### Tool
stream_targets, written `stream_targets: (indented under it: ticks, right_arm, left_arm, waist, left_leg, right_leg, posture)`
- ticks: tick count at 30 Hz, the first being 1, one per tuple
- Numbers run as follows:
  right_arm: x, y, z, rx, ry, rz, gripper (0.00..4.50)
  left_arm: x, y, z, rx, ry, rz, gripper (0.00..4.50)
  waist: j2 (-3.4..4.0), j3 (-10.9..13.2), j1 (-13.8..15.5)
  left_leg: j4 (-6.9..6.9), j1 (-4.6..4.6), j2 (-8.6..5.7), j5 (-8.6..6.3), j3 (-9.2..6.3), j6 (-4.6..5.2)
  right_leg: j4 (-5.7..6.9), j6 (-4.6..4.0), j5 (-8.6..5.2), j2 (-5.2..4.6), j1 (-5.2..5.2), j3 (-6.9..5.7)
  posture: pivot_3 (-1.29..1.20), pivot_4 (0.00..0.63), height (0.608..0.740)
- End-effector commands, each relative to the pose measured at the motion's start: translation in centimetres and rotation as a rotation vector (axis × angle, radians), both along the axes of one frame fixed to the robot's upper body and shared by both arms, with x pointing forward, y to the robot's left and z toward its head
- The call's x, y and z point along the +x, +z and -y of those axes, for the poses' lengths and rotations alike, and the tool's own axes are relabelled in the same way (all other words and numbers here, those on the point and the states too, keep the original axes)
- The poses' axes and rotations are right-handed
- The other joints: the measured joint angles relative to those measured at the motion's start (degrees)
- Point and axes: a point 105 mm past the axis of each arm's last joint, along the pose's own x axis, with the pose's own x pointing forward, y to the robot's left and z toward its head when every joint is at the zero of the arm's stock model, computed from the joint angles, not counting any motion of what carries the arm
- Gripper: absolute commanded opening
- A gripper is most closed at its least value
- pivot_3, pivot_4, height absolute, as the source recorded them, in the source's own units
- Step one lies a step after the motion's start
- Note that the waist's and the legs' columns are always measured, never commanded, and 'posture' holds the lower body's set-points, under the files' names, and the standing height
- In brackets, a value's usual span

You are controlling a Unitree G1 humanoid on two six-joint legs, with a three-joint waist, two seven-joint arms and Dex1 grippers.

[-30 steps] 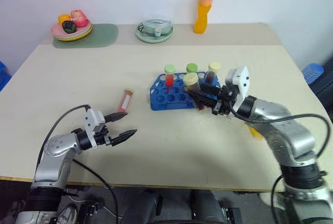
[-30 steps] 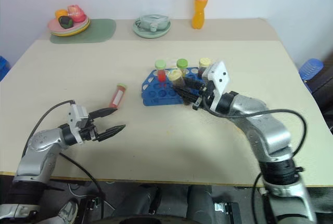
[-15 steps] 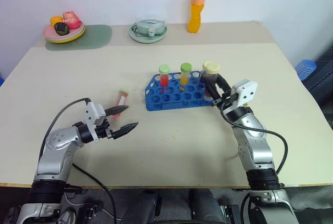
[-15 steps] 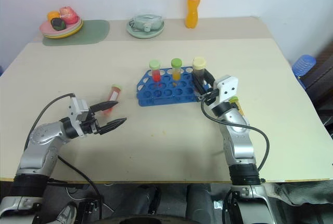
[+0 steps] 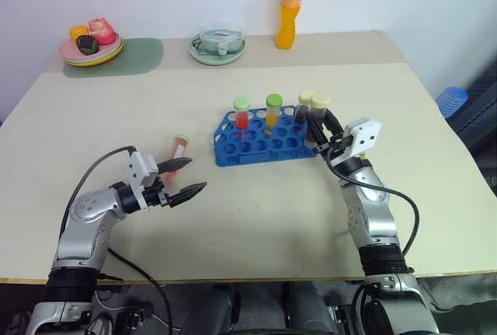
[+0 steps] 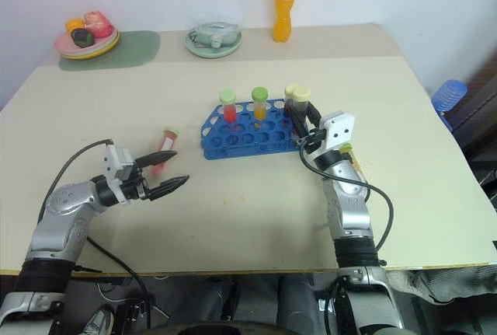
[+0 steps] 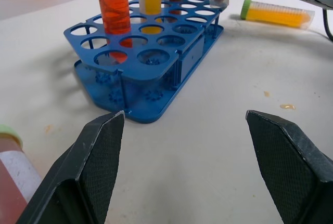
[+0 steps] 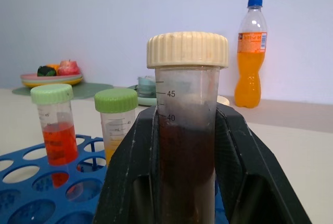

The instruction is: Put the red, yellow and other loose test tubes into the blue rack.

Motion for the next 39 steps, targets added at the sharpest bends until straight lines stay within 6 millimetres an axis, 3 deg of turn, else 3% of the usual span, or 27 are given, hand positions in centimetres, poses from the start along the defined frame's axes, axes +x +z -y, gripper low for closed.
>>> stream_targets:
  ticks: [1,14,19,20,22,33,36,39]
  right_arm:
    - [0.3,-0.1,-0.1,0.009,-0.007,0.008,0.86]
    - [1.2,-1.1,-0.3,0.070,-0.027,-0.005,0.86]
    - [0.7,-1.0,-0.4,0.044,-0.015,0.019,3.12]
    - [0.7,-1.0,-0.4,0.028,-0.020,0.018,3.78]
    - [0.7,-1.0,-0.3,-0.018,-0.037,0.022,4.42]
    - [-2.7,2.7,0.3,-0.120,0.088,0.063,4.42]
    - [-4.7,3.4,0.5,-0.173,0.169,-0.032,4.42]
    - [-5.9,2.7,2.3,-0.284,0.047,-0.231,4.42]
  left_arm:
    - [-0.3,1.2,-0.2,-0.006,-0.001,0.042,3.82]
    - [-0.7,1.3,-0.2,0.004,0.006,0.033,3.82]
    - [-0.8,1.3,0.0,0.001,0.007,0.032,3.82]
    - [-0.7,1.3,0.0,0.001,0.007,0.032,3.82]
    - [-0.7,1.3,0.0,0.000,0.006,0.032,3.82]
    - [-0.5,0.9,0.9,-0.020,-0.008,0.029,3.82]
    - [-0.4,0.8,1.1,-0.024,-0.012,0.027,3.82]
    - [-0.4,0.5,1.2,-0.026,-0.016,0.024,3.82]
  waist:
    - [0.00,0.0,0.0]
    - [0.02,0.0,-0.2]
    - [0.05,0.0,-0.2]
    - [0.05,0.0,-0.2]
    - [0.05,0.0,-0.1]
    - [0.10,0.0,0.1]
    - [0.12,0.0,0.4]
    - [0.12,0.0,1.0]
  left_leg:
    - [0.00,0.00,0.00,0.00,0.00,0.00]
    - [-0.01,0.07,0.01,0.01,0.02,-0.02]
    - [-0.01,0.07,0.01,0.01,0.03,-0.02]
    - [-0.01,0.07,0.01,0.01,0.03,-0.02]
    - [0.00,0.07,0.00,0.01,0.03,-0.02]
    - [0.00,0.06,0.00,0.01,0.03,-0.02]
    - [0.02,0.01,-0.01,0.01,0.03,-0.01]
    - [0.05,-0.05,-0.03,0.00,0.01,0.00]
  right_leg:
    - [0.00,0.00,0.00,0.00,0.00,0.01]
    - [0.05,0.00,0.00,0.03,0.02,0.07]
    - [0.06,0.00,0.00,0.03,0.01,0.08]
    - [0.07,0.00,0.00,0.03,0.01,0.08]
    - [0.07,0.00,0.00,0.03,0.01,0.09]
    - [0.06,0.00,0.00,0.02,0.00,0.12]
    - [0.04,0.00,0.00,0.00,0.00,0.12]
    - [0.01,0.00,0.00,-0.02,-0.01,0.12]
  posture:
    - [0.00,0.150,0.740]
    - [0.00,0.150,0.740]
    - [0.00,0.150,0.740]
    - [0.00,0.150,0.740]
    - [0.00,0.150,0.740]
    - [0.00,0.150,0.740]
    - [0.00,0.150,0.740]
    - [0.00,0.150,0.740]
